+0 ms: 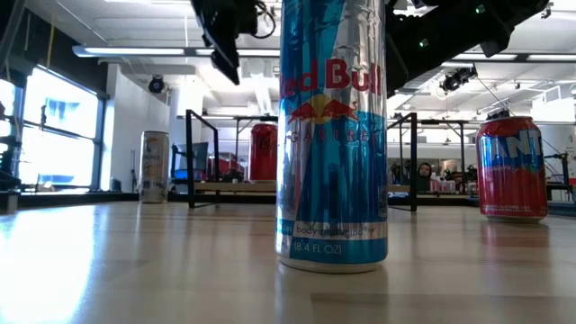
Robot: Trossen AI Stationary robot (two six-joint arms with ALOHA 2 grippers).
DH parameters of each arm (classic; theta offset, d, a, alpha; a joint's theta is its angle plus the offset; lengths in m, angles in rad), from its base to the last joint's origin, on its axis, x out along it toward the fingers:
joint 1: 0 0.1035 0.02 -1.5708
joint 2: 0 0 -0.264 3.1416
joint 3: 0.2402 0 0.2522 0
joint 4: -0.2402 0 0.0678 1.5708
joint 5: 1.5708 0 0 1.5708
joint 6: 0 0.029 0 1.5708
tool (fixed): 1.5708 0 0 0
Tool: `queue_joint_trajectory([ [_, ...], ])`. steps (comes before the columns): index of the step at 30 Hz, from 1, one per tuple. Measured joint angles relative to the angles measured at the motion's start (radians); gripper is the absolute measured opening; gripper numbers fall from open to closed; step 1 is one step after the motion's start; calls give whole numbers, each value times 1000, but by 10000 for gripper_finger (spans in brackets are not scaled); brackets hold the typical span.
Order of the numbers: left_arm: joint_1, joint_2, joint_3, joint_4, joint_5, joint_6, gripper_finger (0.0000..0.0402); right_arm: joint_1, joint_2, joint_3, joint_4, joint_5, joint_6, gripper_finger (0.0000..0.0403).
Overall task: Place canned beverage on shelf
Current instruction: Put the left red black soda can on the shelf
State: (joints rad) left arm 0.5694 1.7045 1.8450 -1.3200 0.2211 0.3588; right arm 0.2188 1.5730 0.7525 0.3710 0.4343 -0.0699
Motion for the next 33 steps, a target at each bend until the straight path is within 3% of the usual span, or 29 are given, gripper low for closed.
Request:
queue_joint_trajectory([
  [4, -3, -24, -94, 38, -73, -34, 329, 0, 0, 0, 0, 0, -1, 0],
  [9, -8, -28, -189, 66, -75, -88, 329, 0, 0, 0, 0, 0, -1, 0],
  [14, -31, -28, -252, 108, -94, -46, 329, -1, 0, 0, 3, 0, -2, 0],
  [20, -67, -28, -259, 242, -280, -44, 306, -2, 0, 0, 17, 0, -16, 0],
  [25, -74, -15, -257, 284, -256, -45, 229, -2, 0, 0, 19, 0, -16, 0],
  [33, -91, 61, -259, 285, -258, -74, 16, -2, 0, 0, 23, 0, -20, 0],
])
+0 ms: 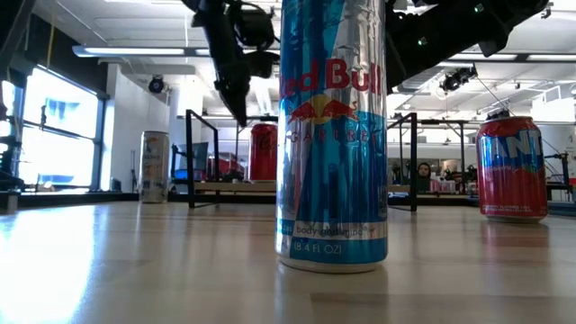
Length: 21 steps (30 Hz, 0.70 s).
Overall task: Place canned beverage on shelf
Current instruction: Put the left red black soda can on the shelf
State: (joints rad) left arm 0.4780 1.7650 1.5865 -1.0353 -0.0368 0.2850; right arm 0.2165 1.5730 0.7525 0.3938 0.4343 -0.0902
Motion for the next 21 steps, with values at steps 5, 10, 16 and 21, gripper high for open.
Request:
queue_joint_trajectory([
  [5, -11, 44, 0, 65, -1, -49, 7, 0, 0, 0, 0, 0, 0, 0],
  [10, 6, 77, 0, 90, -69, -85, 1, 0, 0, 0, -1, 0, 2, 0],
  [16, 23, 96, 0, 149, -105, -99, 0, 0, 0, 0, -1, 0, 3, 0],
  [21, 27, 96, 0, 180, -108, -97, 0, 0, 0, 0, -1, 0, 2, 0],
])
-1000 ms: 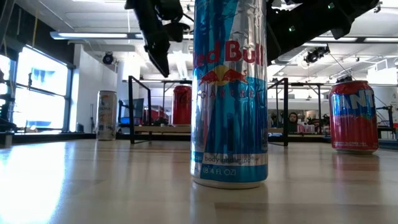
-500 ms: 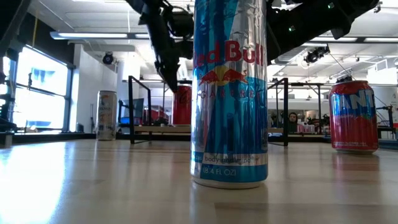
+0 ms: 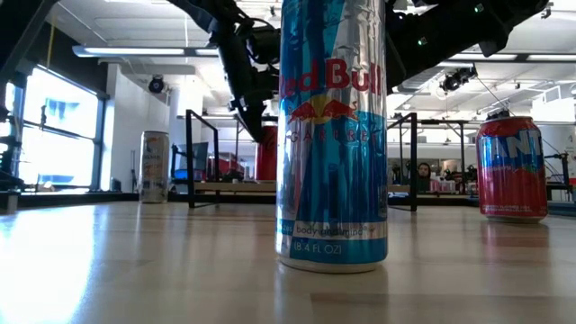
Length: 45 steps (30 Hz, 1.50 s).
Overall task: Place canned beverage on shelf
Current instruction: Put the left red black soda can on the shelf, then put the right red soda can on the shelf
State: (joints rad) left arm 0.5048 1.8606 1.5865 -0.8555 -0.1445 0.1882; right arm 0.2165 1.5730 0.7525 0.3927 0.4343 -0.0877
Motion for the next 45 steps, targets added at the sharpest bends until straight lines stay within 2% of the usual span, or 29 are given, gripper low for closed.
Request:
queue_joint_trajectory([
  [3, 0, 0, 0, -24, -13, -1, 0, 0, 0, 0, 0, 0, 0, 0],
  [6, 0, 0, 0, -52, -83, -2, 0, 0, 0, 0, 0, 0, 0, 0],
  [9, 14, 0, 0, -46, -104, -5, 0, 0, 0, 0, -3, 0, 0, 0],
  [13, 36, 0, 0, -27, -98, -13, 0, 0, 0, 0, -20, 0, 1, 0],
  [18, 55, 0, 0, 20, -8, -22, 0, 0, 0, 0, -24, 0, 1, 0],
  [29, 55, 0, 0, 114, -14, -4, 0, 0, 0, 0, -24, 0, 1, 0],
  [38, 46, -59, -2, 83, -30, 6, 0, 3, -20, 0, -77, 2, -22, 0],
  [41, 26, -123, -61, 149, -31, 0, 0, 21, -76, 0, -150, 65, -10, 0],
  [45, -21, -245, -223, 313, -31, -17, 0, 66, -186, 0, -319, 181, 48, 0],
])
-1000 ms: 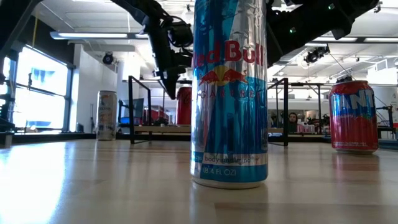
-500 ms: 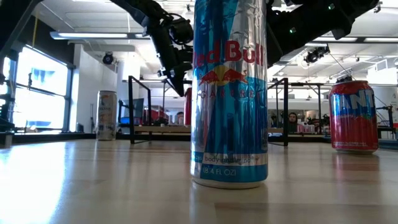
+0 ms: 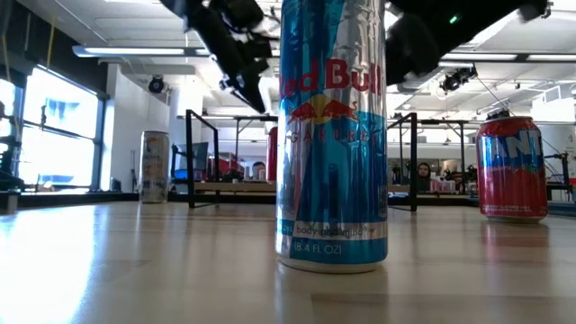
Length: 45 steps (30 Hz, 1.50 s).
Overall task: Place canned beverage on shelf
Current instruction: Put the right red soda can on the shelf
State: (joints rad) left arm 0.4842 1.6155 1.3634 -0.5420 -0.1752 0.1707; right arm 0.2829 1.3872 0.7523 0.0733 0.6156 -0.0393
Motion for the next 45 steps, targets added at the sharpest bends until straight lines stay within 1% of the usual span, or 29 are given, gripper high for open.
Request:
queue_joint_trajectory([
  [5, -91, -192, -210, 182, -11, -17, 0, 85, -129, 0, -225, 109, 180, 0],
  [8, -163, -312, -311, 287, -12, -39, 0, 148, -176, 0, -314, 157, 291, 0],
  [13, -295, -484, -453, 431, -16, -65, 0, 249, -200, 0, -421, 219, 427, 0],
  [17, -379, -587, -554, 523, -19, -65, 0, 325, -199, 0, -499, 229, 549, 0],
  [20, -425, -639, -623, 587, -19, -65, 0, 384, -199, 4, -594, 242, 690, 0],
  [26, -476, -674, -728, 690, -19, -65, 0, 496, -196, 73, -939, 248, 1104, 0],
  [29, -488, -673, -750, 702, -23, -65, 0, 540, -196, 102, -1074, 200, 1312, 3],
  [31, -494, -668, -750, 703, -39, -65, 0, 562, -196, 116, -1143, 151, 1428, 14],
  [33, -499, -665, -750, 707, -51, -64, 0, 573, -196, 126, -1188, 90, 1484, 32],
  [36, -504, -666, -749, 728, -53, -64, 0, 573, -196, 130, -1234, 5, 1512, 77],
  [39, -514, -665, -749, 727, -53, -64, 0, 556, -195, 130, -1281, -17, 1545, 140],
  [45, -538, -665, -749, 728, -53, -65, 0, 494, -195, 130, -1352, -48, 1610, 280],
])
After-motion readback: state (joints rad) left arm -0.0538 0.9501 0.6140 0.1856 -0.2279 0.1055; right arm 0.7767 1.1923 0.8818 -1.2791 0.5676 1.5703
